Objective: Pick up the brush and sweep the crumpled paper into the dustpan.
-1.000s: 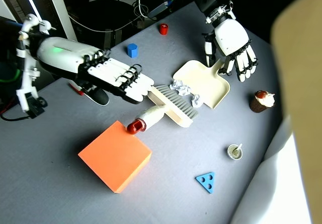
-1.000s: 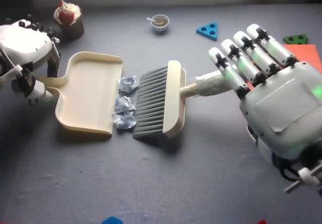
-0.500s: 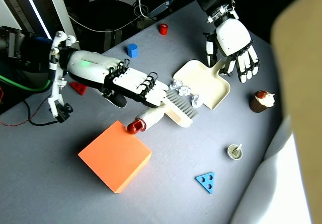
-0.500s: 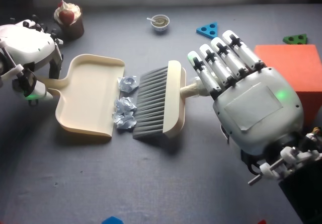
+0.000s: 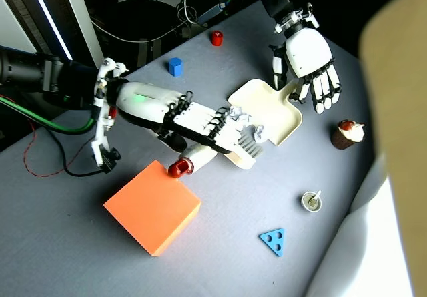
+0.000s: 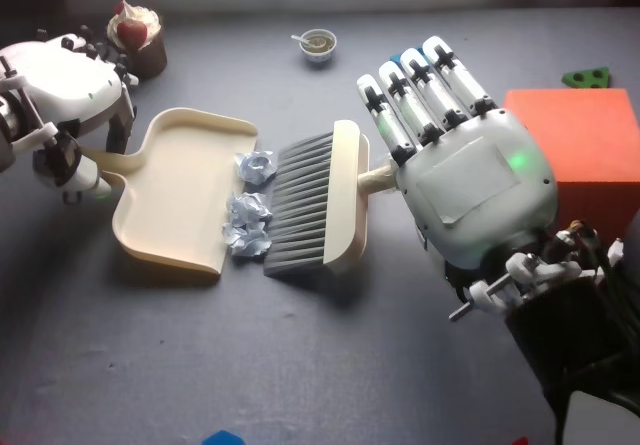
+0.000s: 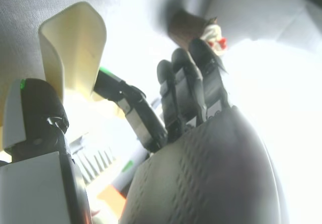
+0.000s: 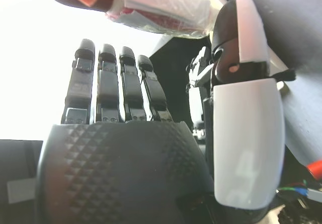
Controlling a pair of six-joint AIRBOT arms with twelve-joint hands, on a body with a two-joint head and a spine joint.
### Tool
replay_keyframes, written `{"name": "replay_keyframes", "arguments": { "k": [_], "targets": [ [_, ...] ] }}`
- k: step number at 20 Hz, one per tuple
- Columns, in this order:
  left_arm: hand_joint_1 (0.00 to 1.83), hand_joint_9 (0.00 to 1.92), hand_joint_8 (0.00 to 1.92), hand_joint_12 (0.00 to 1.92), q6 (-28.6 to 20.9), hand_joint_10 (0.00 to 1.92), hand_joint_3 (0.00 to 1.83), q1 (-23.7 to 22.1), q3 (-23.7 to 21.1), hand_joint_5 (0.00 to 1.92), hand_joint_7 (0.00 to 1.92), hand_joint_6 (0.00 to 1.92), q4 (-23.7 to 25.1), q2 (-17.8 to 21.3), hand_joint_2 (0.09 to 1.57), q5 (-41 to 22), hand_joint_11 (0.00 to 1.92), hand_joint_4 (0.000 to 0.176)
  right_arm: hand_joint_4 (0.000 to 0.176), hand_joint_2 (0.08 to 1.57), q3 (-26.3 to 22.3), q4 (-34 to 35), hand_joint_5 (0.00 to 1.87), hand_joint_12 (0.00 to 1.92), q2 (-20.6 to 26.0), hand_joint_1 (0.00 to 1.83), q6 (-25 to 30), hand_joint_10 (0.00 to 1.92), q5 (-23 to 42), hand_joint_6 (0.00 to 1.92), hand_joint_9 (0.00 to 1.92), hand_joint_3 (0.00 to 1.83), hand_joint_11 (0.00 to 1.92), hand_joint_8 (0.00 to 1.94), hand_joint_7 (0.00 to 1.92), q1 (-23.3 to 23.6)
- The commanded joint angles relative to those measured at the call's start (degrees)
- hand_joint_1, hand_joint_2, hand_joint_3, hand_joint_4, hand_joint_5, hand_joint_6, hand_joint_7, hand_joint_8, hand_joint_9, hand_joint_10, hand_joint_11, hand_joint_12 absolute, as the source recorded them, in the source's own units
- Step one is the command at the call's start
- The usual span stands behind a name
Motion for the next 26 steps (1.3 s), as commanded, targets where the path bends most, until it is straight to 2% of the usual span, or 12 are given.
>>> {"name": "replay_keyframes", "arguments": {
  "k": [1, 7, 12, 16, 17, 18, 19, 20, 21, 22, 25, 26],
  "targets": [
    [1.11, 0.29, 0.0, 0.61, 0.24, 0.0, 0.0, -0.76, 0.61, 1.03, 0.34, 0.91, 1.34, -0.2, 1.1, -5.47, 0.0, 0.0, 0.0, 1.01, 0.42, -3.97, 0.06, 0.04, 0.15, 0.99, 0.26, 0.0, -4.97, 0.0, 0.14, 0.0, 0.17, 0.0, 0.11, 0.62],
    [1.11, 0.3, 0.01, 0.64, 0.36, 0.01, 0.0, -1.61, 1.11, 1.05, 0.36, 0.87, 1.8, -0.59, 1.09, -5.38, 0.0, 0.0, 0.0, 1.05, 3.74, -3.46, 0.08, 0.03, -1.56, 0.98, 1.89, 0.0, -3.4, 0.01, 0.14, 0.01, 0.16, 0.0, 0.13, 0.64],
    [1.11, 0.26, 0.0, 0.56, 0.36, 0.0, 0.0, -1.86, 1.32, 1.01, 0.33, 0.92, 1.72, -0.81, 1.1, -5.66, 0.0, 0.0, 0.0, 1.03, 6.13, -2.21, 0.09, 0.04, -3.04, 1.0, 3.27, 0.0, -2.41, 0.01, 0.14, 0.0, 0.17, 0.0, 0.14, 0.71],
    [1.1, 0.28, 0.0, 0.59, 0.36, 0.0, 0.0, -1.92, 1.23, 1.03, 0.33, 0.89, 1.72, -0.73, 1.1, -5.57, 0.0, 0.0, 0.0, 1.03, 7.86, -2.38, 0.04, 0.03, -4.13, 0.93, 4.05, 0.01, -2.05, 0.01, 0.12, 0.0, 0.16, 0.01, 0.1, 0.7],
    [1.08, 0.26, 0.0, 0.56, 0.36, 0.0, 0.0, -1.97, 1.23, 1.01, 0.32, 0.93, 1.71, -0.73, 1.1, -5.58, 0.0, 0.016, 0.0, 1.0, 8.62, -2.38, 0.07, 0.03, -4.48, 0.98, 4.09, 0.01, -1.97, 0.01, 0.14, 0.0, 0.17, 0.01, 0.12, 0.5],
    [1.06, 0.25, 0.0, 0.53, 0.35, 0.0, 0.0, -1.98, 1.23, 0.99, 0.31, 0.97, 1.68, -0.73, 1.11, -5.59, 0.0, 0.054, 0.0, 1.0, 9.1, -2.42, 0.07, 0.04, -4.77, 0.99, 4.27, 0.01, -1.85, 0.01, 0.15, 0.0, 0.17, 0.01, 0.13, 0.45],
    [1.1, 0.24, 0.0, 0.53, 0.35, 0.0, 0.0, -2.03, 1.23, 1.02, 0.31, 0.91, 1.64, -0.73, 1.1, -5.63, 0.0, 0.0, 0.0, 1.0, 9.7, -2.71, 0.09, 0.04, -5.04, 1.0, 4.99, 0.01, -1.75, 0.01, 0.16, 0.0, 0.2, 0.01, 0.15, 0.33],
    [1.12, 0.24, 0.0, 0.52, 0.35, 0.0, 0.0, -2.05, 1.23, 1.04, 0.31, 0.89, 1.57, -0.71, 1.09, -5.72, 0.0, 0.0, 0.0, 1.0, 10.23, -3.32, 0.09, 0.04, -5.27, 0.99, 5.61, 0.01, -1.55, 0.01, 0.16, 0.0, 0.19, 0.01, 0.14, 0.21],
    [1.07, 0.25, 0.0, 0.54, 0.35, 0.0, 0.0, -2.11, 1.23, 1.01, 0.31, 0.94, 1.55, -0.68, 1.11, -5.73, 0.0, 0.052, 0.0, 1.0, 11.06, -3.83, 0.09, 0.04, -5.65, 1.02, 5.94, 0.0, -1.47, 0.0, 0.14, 0.0, 0.18, 0.0, 0.13, 0.15],
    [1.06, 0.26, 0.0, 0.54, 0.35, 0.01, 0.0, -2.13, 1.23, 1.0, 0.31, 0.95, 1.55, -0.67, 1.11, -5.72, 0.01, 0.076, 0.0, 0.99, 11.34, -3.83, 0.09, 0.03, -5.74, 1.03, 6.08, 0.0, -1.37, 0.0, 0.13, 0.0, 0.17, 0.0, 0.13, 0.15],
    [1.07, 0.27, 0.0, 0.55, 0.34, 0.0, 0.0, -2.22, 1.08, 1.02, 0.33, 0.91, 1.54, -0.68, 1.1, -5.66, 0.02, 0.055, 0.0, 1.0, 12.91, -3.83, 0.16, 0.04, -5.92, 1.02, 7.65, 0.01, -0.59, 0.01, 0.19, 0.0, 0.2, 0.01, 0.19, 0.01],
    [1.07, 0.24, 0.0, 0.53, 0.34, 0.0, 0.0, -2.22, 1.03, 1.02, 0.32, 0.91, 1.43, -0.69, 1.1, -5.67, 0.0, 0.057, 0.0, 1.02, 13.28, -4.01, 0.17, 0.04, -5.92, 1.01, 7.96, 0.01, -0.56, 0.0, 0.22, 0.0, 0.21, 0.0, 0.21, -0.02]
  ]
}}
